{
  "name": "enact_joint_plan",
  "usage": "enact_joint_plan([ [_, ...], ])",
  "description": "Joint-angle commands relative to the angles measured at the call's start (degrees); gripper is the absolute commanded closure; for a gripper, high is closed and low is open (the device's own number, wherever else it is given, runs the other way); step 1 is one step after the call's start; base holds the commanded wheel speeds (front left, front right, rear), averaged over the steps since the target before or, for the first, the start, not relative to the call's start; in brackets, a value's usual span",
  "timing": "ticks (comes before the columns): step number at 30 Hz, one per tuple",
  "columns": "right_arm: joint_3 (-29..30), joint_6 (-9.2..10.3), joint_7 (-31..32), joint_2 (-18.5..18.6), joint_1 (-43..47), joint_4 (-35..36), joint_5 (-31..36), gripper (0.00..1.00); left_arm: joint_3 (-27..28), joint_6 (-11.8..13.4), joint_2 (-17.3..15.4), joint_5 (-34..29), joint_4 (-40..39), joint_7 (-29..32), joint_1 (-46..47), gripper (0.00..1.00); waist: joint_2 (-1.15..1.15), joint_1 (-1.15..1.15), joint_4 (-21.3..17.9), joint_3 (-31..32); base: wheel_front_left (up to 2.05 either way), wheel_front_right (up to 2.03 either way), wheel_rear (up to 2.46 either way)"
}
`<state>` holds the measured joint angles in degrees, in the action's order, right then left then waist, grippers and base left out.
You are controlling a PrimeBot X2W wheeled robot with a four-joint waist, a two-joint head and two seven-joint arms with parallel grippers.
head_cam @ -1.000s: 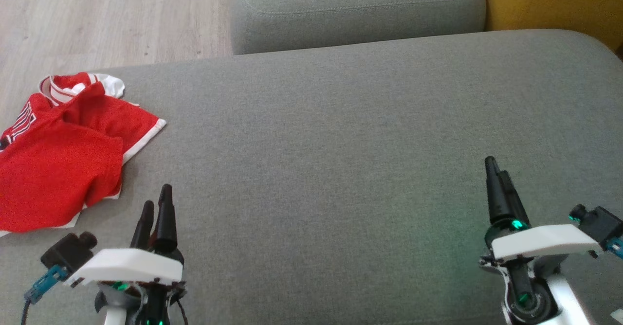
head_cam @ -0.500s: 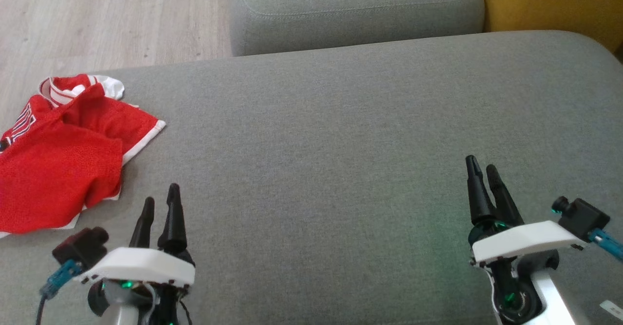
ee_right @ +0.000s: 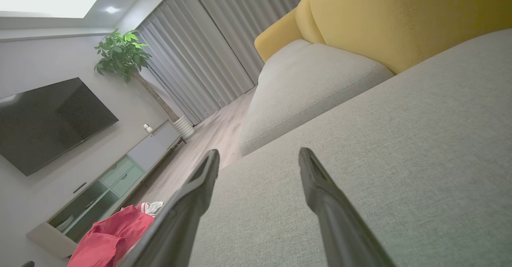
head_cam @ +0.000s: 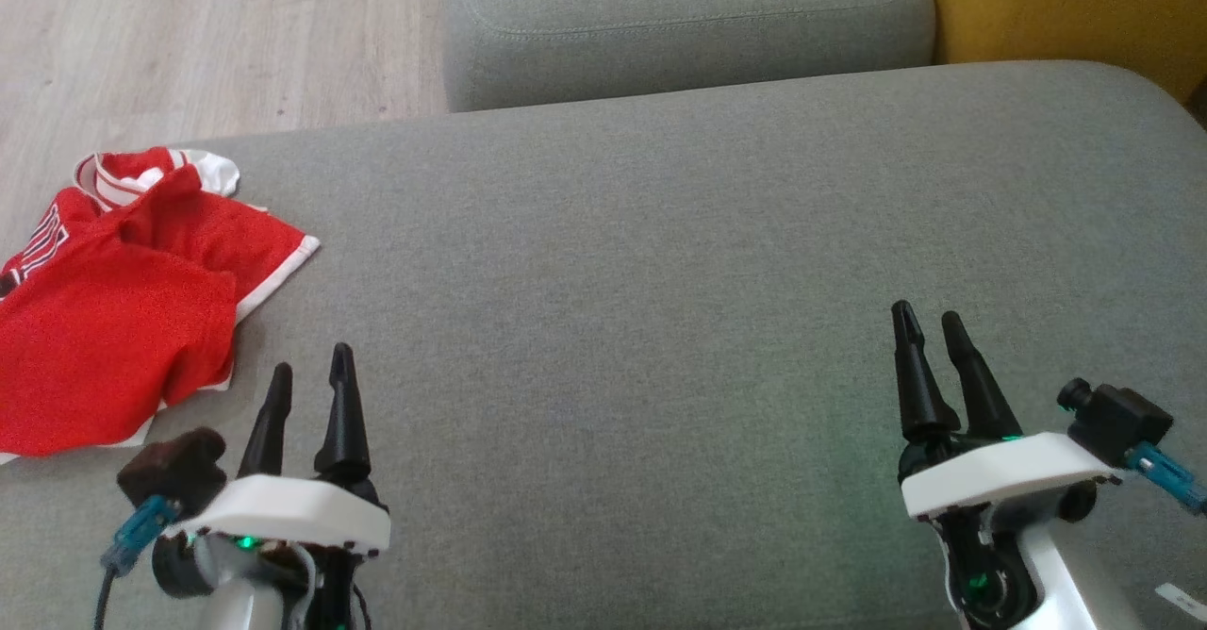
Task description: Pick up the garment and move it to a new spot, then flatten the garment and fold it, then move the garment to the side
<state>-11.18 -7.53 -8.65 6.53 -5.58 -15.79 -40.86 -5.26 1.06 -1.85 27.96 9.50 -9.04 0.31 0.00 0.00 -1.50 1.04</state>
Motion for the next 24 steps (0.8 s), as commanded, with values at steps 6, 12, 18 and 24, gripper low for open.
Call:
enact_joint_plan([
  [6,-0.7,0.03,-2.0,0.2,-3.6,1.2,5.2,0.00,0.4,1.0,-0.9,-5.7,-2.8,-1.6,3.7,0.00,0.00,0.00,-0.2,0.0,0.00,0.00,0.00],
  [12,-1.0,0.04,-3.0,-0.1,-3.9,0.9,9.0,0.00,0.0,1.8,-0.9,-9.9,-3.0,-2.6,3.9,0.00,0.00,0.00,-0.3,0.0,0.00,0.00,0.00],
  [18,-1.6,0.04,-4.0,-0.1,-4.1,0.7,12.8,0.00,-0.1,2.6,-0.9,-14.0,-3.3,-3.7,4.1,0.00,0.00,0.00,-0.4,0.1,0.00,0.00,0.00],
  [24,-2.5,0.04,-5.0,-0.1,-4.4,0.5,16.1,0.00,-0.4,3.1,-1.0,-17.8,-3.7,-4.7,4.2,0.00,0.00,0.00,-0.6,0.2,0.00,0.00,0.00],
])
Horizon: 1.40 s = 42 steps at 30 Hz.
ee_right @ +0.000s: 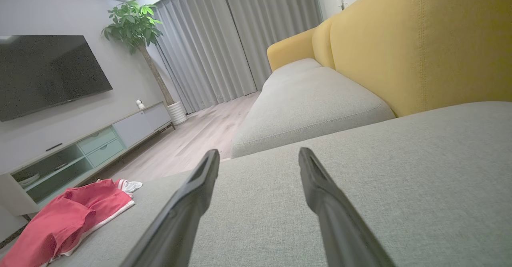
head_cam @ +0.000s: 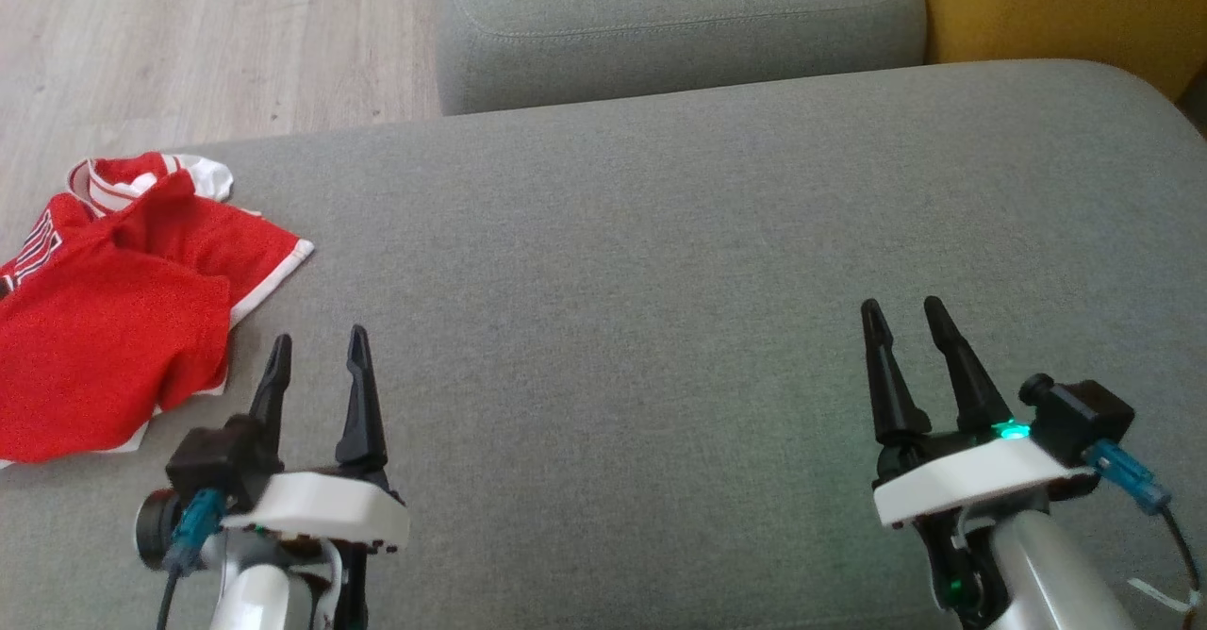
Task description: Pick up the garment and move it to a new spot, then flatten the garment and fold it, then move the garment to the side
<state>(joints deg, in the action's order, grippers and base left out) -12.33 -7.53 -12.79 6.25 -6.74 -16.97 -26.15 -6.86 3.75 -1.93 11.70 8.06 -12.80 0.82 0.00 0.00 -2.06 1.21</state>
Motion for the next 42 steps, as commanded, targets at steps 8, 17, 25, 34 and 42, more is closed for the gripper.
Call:
enact_joint_plan([
  [8,-2.5,0.04,-2.2,0.4,-3.6,1.7,5.6,0.00,0.8,1.0,-0.9,-6.6,-2.7,-2.2,3.8,0.00,0.00,0.00,-0.2,0.0,0.00,0.00,0.00],
  [17,-2.3,0.04,-2.2,0.3,-3.6,1.8,5.3,0.00,1.2,0.7,-0.9,-6.6,-2.4,-2.2,3.8,0.00,0.00,0.00,-0.3,-0.2,0.00,0.00,0.00],
  [25,-2.5,0.04,-2.2,0.6,-3.5,1.9,5.1,0.00,1.1,0.5,-0.9,-6.7,-2.0,-2.2,4.1,0.00,0.00,0.00,-0.1,-0.5,0.00,0.00,0.00],
  [34,-3.4,0.04,-2.2,1.1,-2.7,2.5,5.0,0.00,1.8,0.6,-0.9,-6.7,-1.4,-2.2,4.4,0.00,0.00,0.00,3.0,-0.7,0.00,0.00,0.00],
  [42,-5.6,0.04,-2.2,0.5,-1.9,3.0,4.2,0.00,3.5,0.3,-0.9,-6.4,-0.5,-2.2,3.5,0.00,0.00,0.00,10.5,-0.2,0.00,0.00,0.00],
])
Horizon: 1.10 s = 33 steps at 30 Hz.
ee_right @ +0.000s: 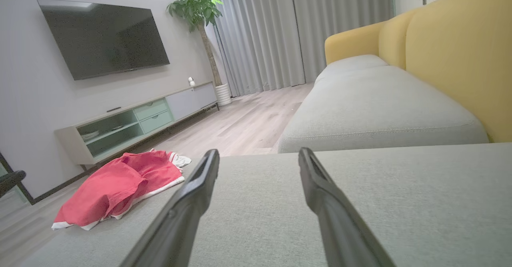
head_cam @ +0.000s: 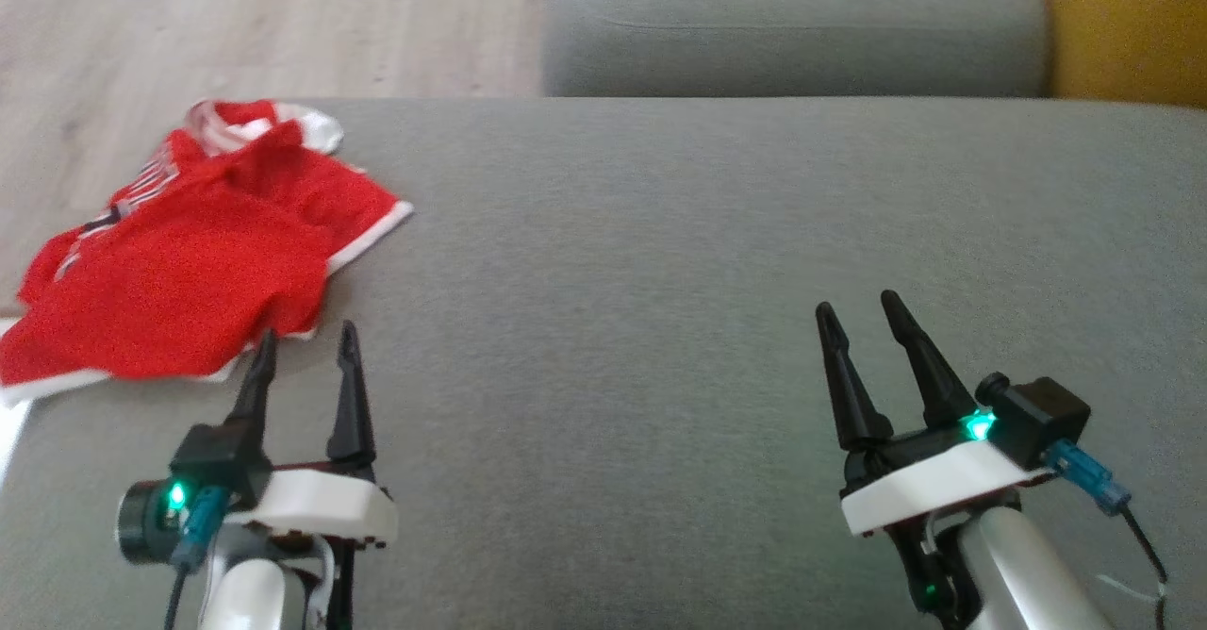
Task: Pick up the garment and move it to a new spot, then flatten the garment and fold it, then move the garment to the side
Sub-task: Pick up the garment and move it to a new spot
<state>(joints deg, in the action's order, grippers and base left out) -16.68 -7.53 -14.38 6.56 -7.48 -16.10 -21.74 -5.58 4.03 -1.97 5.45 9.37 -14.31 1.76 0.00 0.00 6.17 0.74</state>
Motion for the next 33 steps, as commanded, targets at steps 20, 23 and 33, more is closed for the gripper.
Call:
enact_joint_plan([
  [20,-2.5,0.04,-0.6,-0.8,-0.6,2.6,-1.8,0.00,4.8,-0.4,-0.9,1.1,0.1,-0.7,1.8,0.00,0.00,0.00,18.1,1.0,0.00,0.00,0.00],
  [23,-2.7,0.04,-0.6,-0.9,-0.7,2.6,-1.8,0.00,4.9,-0.4,-0.9,1.4,0.4,-0.7,2.0,0.00,0.00,0.00,18.2,0.9,0.00,0.00,0.00],
  [33,-2.1,0.04,-0.6,0.4,-1.1,3.5,-1.7,0.00,6.2,-3.0,-2.7,5.1,5.6,6.9,14.2,0.00,0.00,0.00,14.7,-0.8,0.00,0.00,0.00],
])
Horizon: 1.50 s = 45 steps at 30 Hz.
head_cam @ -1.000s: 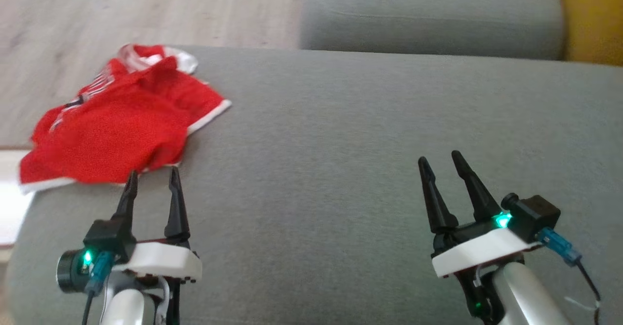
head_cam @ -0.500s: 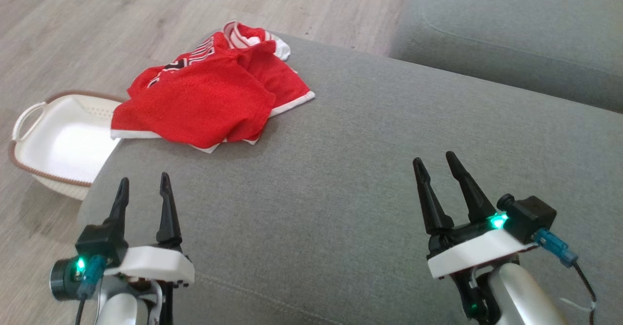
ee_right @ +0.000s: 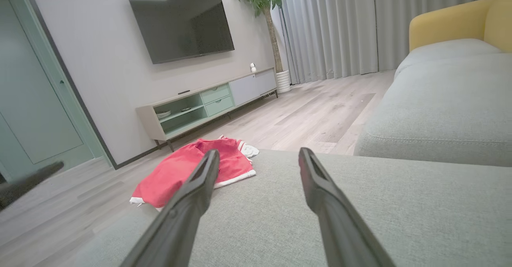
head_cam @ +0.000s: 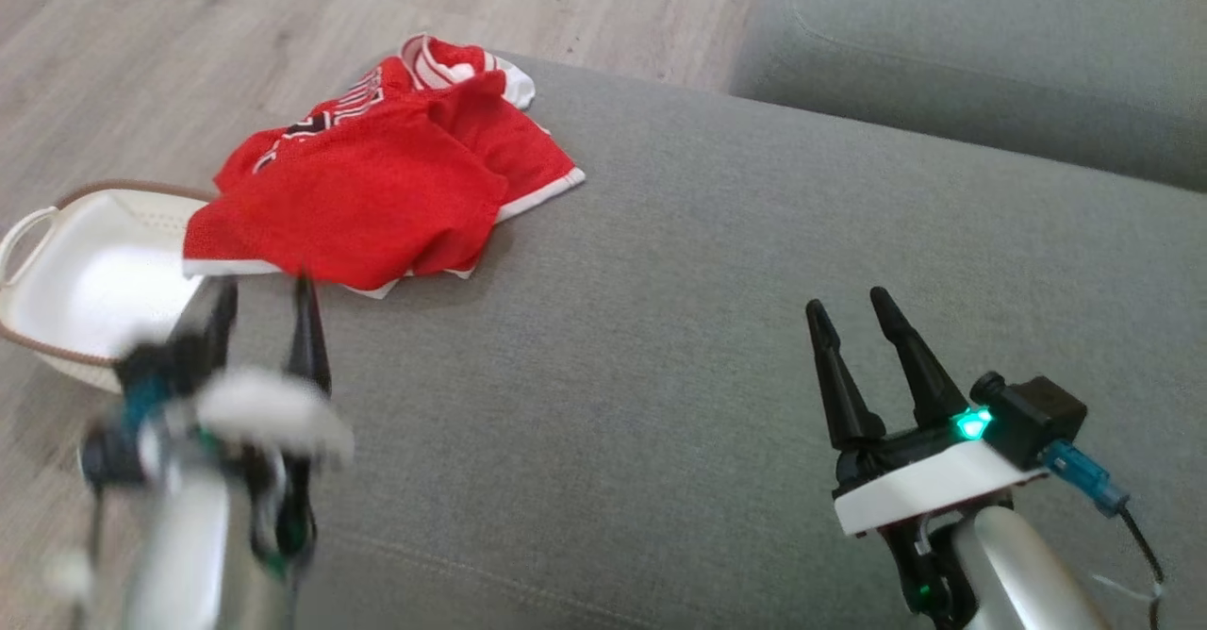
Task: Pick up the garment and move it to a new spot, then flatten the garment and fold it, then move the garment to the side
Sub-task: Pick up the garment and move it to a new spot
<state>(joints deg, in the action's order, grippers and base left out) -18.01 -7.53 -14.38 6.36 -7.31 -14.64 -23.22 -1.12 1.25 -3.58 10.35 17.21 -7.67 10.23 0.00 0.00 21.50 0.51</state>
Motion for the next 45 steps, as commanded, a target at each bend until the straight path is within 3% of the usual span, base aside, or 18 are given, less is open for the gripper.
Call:
enact_joint_plan([
  [1,-0.7,0.04,-0.6,0.9,-1.4,2.1,-0.2,0.00,1.9,-0.3,-1.6,0.6,-1.5,3.4,8.5,0.00,0.00,0.00,-1.2,-1.0,0.00,0.00,0.00],
  [6,-1.1,0.04,-0.6,1.5,-2.9,2.7,-0.2,0.00,2.5,-0.7,-4.9,2.2,3.9,16.9,22.6,0.00,0.00,0.00,-5.7,-4.3,0.00,0.00,0.00],
  [13,-2.3,0.04,-0.6,2.4,-5.9,3.6,-0.8,0.00,4.3,-1.8,-11.1,4.0,18.0,29.4,36.7,0.00,0.00,0.00,-14.3,-10.2,0.00,0.00,0.00],
  [19,-2.6,0.04,-0.6,2.8,-8.5,4.4,-1.4,0.00,5.8,-1.0,-16.3,4.4,28.3,33.7,43.1,0.00,0.00,0.00,-21.1,-15.2,0.00,0.00,0.00],
  [23,-2.8,0.04,-0.6,3.1,-9.9,4.7,-1.8,0.00,6.5,1.5,-19.3,3.7,33.2,34.2,45.7,0.00,0.00,0.00,-24.1,-18.1,0.00,0.00,0.00],
  [27,-2.8,0.04,-0.6,3.1,-10.8,5.1,-2.2,0.00,6.3,4.9,-22.0,2.1,37.8,35.0,46.6,0.00,0.00,0.00,-26.0,-19.9,0.00,0.00,0.00],
  [31,-2.5,0.04,-0.6,3.2,-11.0,5.1,-2.4,0.00,5.8,5.8,-22.9,1.5,40.4,35.7,46.9,0.00,0.00,0.00,-26.4,-20.4,0.00,0.00,0.00],
  [32,-2.4,0.04,-0.6,3.2,-10.9,5.1,-2.4,0.00,5.3,5.9,-23.2,1.1,40.8,35.3,47.1,0.23,0.00,0.00,-26.3,-20.4,0.00,0.00,0.00],
  [33,-2.3,0.04,-0.6,3.2,-10.8,5.1,-2.3,0.00,4.9,5.5,-23.2,0.9,41.1,34.9,47.3,0.98,0.00,0.00,-26.2,-20.3,0.00,0.00,0.00],
  [40,-2.9,0.04,-0.6,2.9,-10.0,4.1,-2.3,0.00,2.6,2.9,-21.7,0.5,42.8,31.8,48.5,1.00,0.00,0.00,-24.5,-16.6,0.00,0.00,0.00],
  [45,-3.5,0.04,-0.6,2.4,-8.6,2.8,-2.6,0.00,0.1,-0.4,-20.9,-0.4,42.1,28.2,49.2,1.00,0.00,0.00,-23.9,-10.9,0.00,0.00,0.00],
])
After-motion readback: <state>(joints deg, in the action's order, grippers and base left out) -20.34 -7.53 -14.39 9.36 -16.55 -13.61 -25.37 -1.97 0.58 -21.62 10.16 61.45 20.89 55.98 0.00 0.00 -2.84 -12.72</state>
